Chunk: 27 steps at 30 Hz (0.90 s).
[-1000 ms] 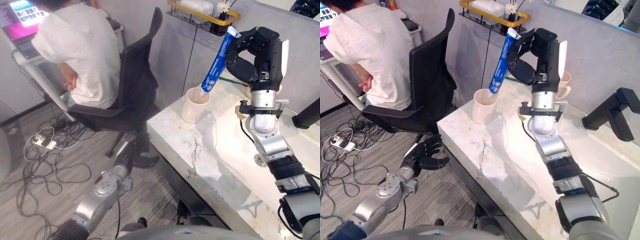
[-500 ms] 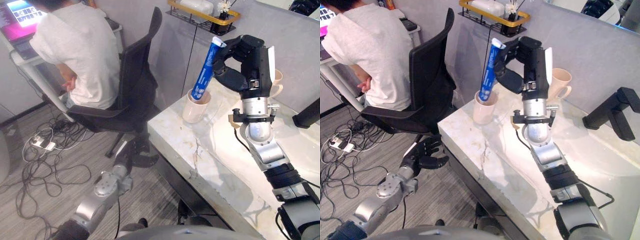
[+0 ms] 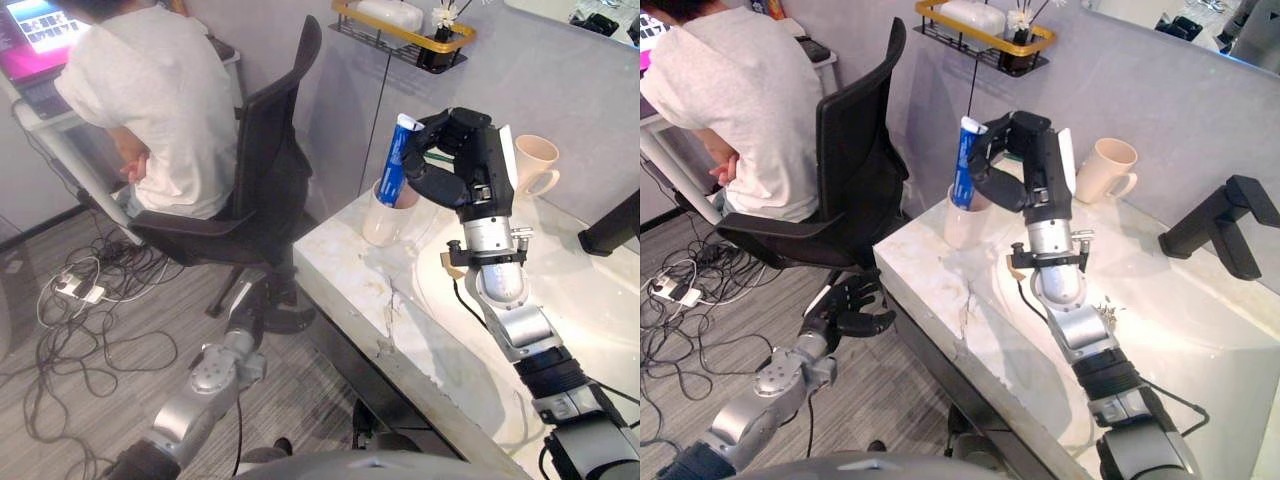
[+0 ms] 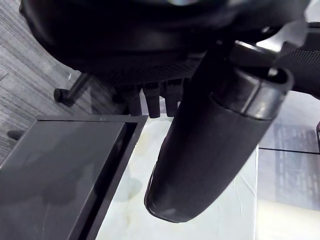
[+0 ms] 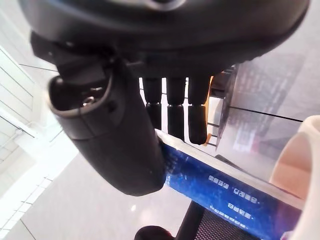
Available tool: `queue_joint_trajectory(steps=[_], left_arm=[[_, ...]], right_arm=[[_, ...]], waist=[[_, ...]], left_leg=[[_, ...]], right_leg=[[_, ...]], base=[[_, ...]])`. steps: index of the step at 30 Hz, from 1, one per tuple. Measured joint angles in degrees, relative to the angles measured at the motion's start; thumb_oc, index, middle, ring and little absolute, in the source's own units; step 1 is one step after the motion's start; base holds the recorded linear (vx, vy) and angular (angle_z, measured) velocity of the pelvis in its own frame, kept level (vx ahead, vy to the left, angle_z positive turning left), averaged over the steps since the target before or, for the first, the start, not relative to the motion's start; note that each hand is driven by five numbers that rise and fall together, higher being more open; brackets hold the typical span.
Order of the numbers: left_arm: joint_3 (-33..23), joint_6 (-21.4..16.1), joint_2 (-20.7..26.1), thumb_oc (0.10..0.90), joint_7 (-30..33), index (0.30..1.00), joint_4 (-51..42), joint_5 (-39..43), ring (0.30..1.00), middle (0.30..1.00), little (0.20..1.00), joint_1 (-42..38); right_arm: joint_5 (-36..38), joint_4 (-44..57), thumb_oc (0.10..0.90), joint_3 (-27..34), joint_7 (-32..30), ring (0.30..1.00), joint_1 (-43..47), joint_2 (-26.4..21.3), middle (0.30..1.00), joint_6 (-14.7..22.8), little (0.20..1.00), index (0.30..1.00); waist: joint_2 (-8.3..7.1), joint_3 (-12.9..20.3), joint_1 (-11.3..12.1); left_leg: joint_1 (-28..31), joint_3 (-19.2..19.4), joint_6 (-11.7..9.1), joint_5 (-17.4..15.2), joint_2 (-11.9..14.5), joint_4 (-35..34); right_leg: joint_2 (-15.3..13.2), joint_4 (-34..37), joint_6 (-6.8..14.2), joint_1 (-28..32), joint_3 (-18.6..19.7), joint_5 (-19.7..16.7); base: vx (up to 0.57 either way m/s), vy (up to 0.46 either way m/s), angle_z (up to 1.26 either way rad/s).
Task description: Organize the bathroom.
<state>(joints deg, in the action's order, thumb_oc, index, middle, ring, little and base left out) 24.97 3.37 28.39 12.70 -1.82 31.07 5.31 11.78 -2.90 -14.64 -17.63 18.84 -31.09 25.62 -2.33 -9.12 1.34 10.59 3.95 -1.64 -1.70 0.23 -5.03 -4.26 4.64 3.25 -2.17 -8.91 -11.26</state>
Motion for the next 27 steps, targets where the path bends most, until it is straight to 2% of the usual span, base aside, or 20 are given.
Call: queue_joint_trajectory(steps=[8,17,27], left_arm=[[-0.67,0.0,-0.02,0.8,0.01,0.9,0.01,-0.01,0.9,0.9,0.9,0.31],[-0.66,0.0,-0.32,0.8,0.44,0.9,0.01,-0.02,0.9,0.9,0.9,0.41],[-1.51,-0.26,-0.69,0.8,3.49,0.9,0.01,-0.25,0.9,0.9,0.9,1.27]], right_arm=[[1.15,0.54,0.8,-0.12,0.99,0.9,-1.08,0.61,0.9,-2.09,0.9,0.9],[2.06,0.57,0.8,-0.09,0.79,0.9,-2.67,0.61,0.9,-6.16,0.9,0.9],[2.09,4.67,0.8,0.93,-1.14,0.9,-2.99,0.6,0.9,-6.34,0.9,0.9]], waist=[[0.0,0.0,-0.13],[-0.1,0.03,-0.35],[-0.26,-0.03,-1.64]], left_leg=[[0.05,1.0,0.13,-0.08,-0.53,0.05],[0.12,1.49,0.32,-0.16,-0.88,-0.06],[0.33,2.46,0.62,-0.35,-1.13,-0.08]], right_leg=[[-0.14,0.0,0.26,-0.43,0.94,-0.33],[-0.53,0.0,0.63,-0.58,1.45,-0.5],[-0.5,0.0,0.83,-0.83,2.54,-0.96]], base=[[-0.02,0.02,-0.06],[-0.01,0.006,-0.02],[-0.04,0.024,-0.05]])
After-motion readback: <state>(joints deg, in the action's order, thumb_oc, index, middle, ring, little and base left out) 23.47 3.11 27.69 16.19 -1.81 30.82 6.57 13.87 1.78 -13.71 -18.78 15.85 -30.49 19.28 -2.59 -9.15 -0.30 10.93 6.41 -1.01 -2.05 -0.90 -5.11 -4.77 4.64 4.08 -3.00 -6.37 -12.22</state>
